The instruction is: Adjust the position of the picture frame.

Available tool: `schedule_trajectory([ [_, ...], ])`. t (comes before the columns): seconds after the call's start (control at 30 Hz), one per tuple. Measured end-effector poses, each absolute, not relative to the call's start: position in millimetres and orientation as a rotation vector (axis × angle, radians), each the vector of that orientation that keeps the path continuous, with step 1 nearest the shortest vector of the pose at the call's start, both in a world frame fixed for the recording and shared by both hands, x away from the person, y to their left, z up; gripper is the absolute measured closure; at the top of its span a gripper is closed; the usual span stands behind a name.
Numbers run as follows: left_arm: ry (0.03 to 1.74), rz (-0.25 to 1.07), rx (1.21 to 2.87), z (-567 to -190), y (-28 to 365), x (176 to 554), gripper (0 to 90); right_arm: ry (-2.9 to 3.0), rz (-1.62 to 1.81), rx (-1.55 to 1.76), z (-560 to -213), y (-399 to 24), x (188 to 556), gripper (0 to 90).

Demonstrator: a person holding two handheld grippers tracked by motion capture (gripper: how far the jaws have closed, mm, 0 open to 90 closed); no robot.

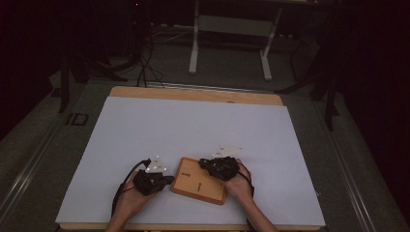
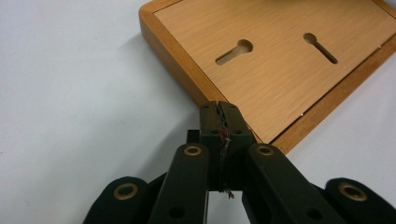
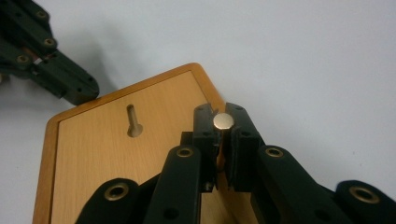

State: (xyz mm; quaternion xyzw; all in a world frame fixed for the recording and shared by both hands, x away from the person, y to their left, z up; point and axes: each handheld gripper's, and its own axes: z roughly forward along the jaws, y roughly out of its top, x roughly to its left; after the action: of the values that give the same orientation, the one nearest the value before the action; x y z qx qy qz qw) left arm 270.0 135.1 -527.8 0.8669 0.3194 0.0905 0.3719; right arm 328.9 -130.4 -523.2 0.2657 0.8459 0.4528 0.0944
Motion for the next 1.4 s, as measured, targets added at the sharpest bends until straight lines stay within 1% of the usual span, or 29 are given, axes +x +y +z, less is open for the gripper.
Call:
schedule_trajectory([
  [0.4, 0.754, 0.214, 2.221, -524.7, 130.5, 264.8, 89.4, 2.45, 1.41, 0.84, -527.8, -130.0, 332.0, 83.7],
  [0.87, 0.757, 0.21, 2.22, -526.2, 131.8, 268.2, 89.2, 2.503, 1.389, 0.85, -531.2, -124.4, 342.7, 83.9],
  [1.0, 0.765, 0.23, 2.22, -526.2, 131.5, 268.1, 88.4, 2.511, 1.384, 0.837, -530.8, -122.8, 344.7, 83.9],
  [1.4, 0.769, 0.25, 2.216, -526.7, 130.9, 269.8, 85.8, 2.484, 1.349, 0.856, -530.2, -122.4, 342.1, 83.7],
])
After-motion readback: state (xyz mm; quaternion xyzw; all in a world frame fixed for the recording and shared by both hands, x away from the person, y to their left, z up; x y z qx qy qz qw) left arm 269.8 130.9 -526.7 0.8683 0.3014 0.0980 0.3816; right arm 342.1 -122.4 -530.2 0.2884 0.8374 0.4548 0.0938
